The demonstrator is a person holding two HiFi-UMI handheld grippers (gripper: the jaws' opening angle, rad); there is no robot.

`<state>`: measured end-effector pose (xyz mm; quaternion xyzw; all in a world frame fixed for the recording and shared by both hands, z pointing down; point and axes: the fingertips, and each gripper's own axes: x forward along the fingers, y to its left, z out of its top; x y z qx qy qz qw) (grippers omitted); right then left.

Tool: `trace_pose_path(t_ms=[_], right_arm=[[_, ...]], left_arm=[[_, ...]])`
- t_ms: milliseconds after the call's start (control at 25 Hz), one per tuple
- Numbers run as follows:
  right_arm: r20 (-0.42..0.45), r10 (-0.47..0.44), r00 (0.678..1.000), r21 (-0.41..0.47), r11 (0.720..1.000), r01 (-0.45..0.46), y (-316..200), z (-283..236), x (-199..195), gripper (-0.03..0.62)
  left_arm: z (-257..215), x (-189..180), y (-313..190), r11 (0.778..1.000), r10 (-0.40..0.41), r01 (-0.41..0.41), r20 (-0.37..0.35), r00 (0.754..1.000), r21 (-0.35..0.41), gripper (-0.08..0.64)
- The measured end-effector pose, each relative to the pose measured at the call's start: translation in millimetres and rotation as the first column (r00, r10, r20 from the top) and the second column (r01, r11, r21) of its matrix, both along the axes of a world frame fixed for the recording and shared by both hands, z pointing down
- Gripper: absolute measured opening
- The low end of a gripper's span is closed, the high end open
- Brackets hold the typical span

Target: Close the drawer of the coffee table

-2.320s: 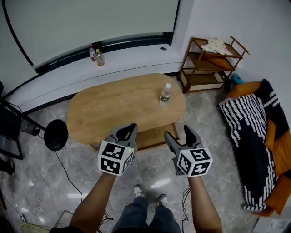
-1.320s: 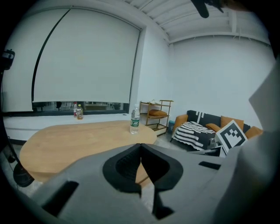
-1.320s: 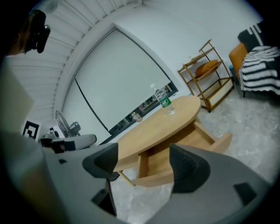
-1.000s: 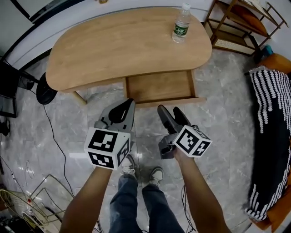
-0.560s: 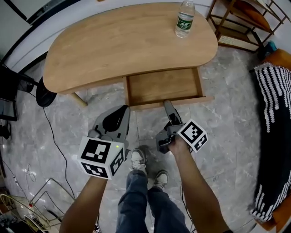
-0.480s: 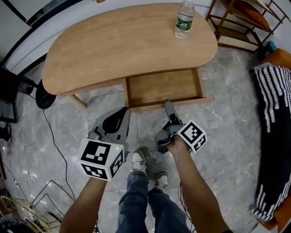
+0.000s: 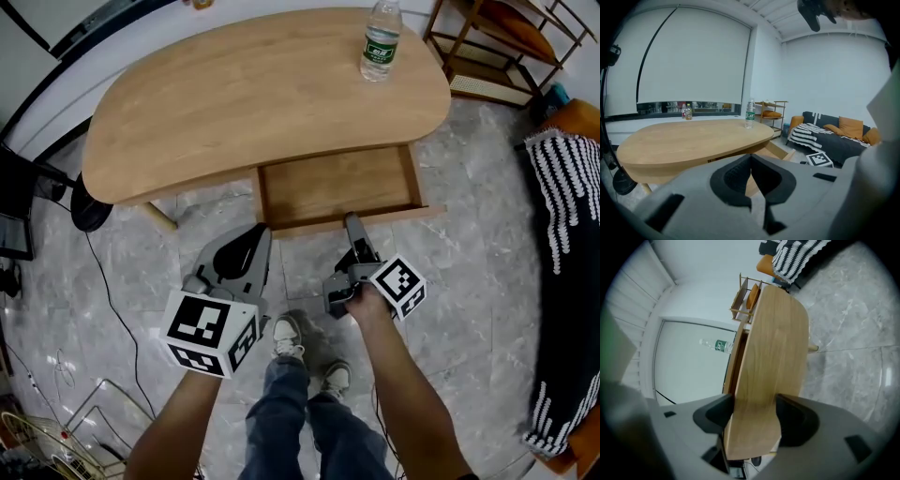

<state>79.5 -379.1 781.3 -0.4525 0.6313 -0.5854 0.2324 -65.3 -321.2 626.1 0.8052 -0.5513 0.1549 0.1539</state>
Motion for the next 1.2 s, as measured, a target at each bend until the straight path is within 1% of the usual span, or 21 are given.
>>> trace_pose_path(t_ms=[200, 400, 480, 560, 640, 720, 800, 880, 920, 1080, 1200], right_arm=[[-0.001, 0.028, 1.0, -0.021, 0.999, -0.028, -1.2, 0.2, 0.0, 0.268], [0.024, 0.038, 0.999, -0.033, 0.999, -0.037, -1.9, -2.7, 1.8, 0.264], [0.031, 0.046, 0.998, -0.031, 0.999, -0.045, -2.1, -6.1, 2.8, 0.264], [0.021, 0.054, 0.998, -0.023, 0.998, -0.053, -0.6, -11.4, 3.6, 0.24], [0.013, 0.059, 0.998, -0.016, 0.998, -0.059, -1.9, -16.5, 3.6, 0.241], [0.014, 0.052, 0.999, -0.016, 0.999, -0.052, -6.2, -19.4, 2.6, 0.253], [0.017, 0.037, 0.999, -0.008, 0.999, -0.037, -8.9, -21.9, 0.6, 0.249], [0.032, 0.019, 0.999, 0.034, 0.999, -0.02, -11.9, -25.4, -1.7, 0.249], [0.032, 0.012, 0.999, 0.051, 0.999, -0.013, -12.4, -25.3, -1.9, 0.238], [-0.008, 0.001, 1.0, 0.046, 0.999, -0.001, -7.9, -16.0, 2.9, 0.221], [-0.001, 0.003, 1.0, 0.059, 0.998, -0.003, -10.5, -15.6, 2.3, 0.218]], left_arm=[[7.6, -4.4, -1.9, 1.0, -0.006, 0.006, 0.0, 1.0, -0.01, 0.008], [5.0, -3.2, -5.5, 1.0, 0.002, -0.001, 0.002, 1.0, -0.005, 0.006], [3.3, -3.5, -6.7, 1.0, 0.003, -0.003, 0.001, 1.0, -0.003, 0.006], [2.5, -4.7, -6.5, 1.0, 0.004, -0.004, -0.001, 1.0, 0.0, 0.008], [3.1, -6.6, -6.4, 1.0, 0.003, -0.003, -0.002, 1.0, 0.0, 0.008], [4.7, -6.8, -6.7, 1.0, 0.004, -0.004, -0.002, 1.0, -0.004, 0.008], [5.6, -5.8, -6.4, 1.0, 0.006, -0.006, -0.002, 1.0, -0.008, 0.008], [6.2, -5.0, -5.9, 1.0, 0.011, -0.011, 0.001, 1.0, -0.009, 0.008], [6.8, -5.2, -6.2, 1.0, 0.012, -0.012, 0.002, 1.0, -0.009, 0.008], [10.6, -8.9, -9.5, 1.0, 0.004, -0.004, -0.001, 1.0, -0.011, 0.006], [13.9, -6.9, -9.1, 1.0, 0.008, -0.008, 0.001, 1.0, -0.01, 0.006]])
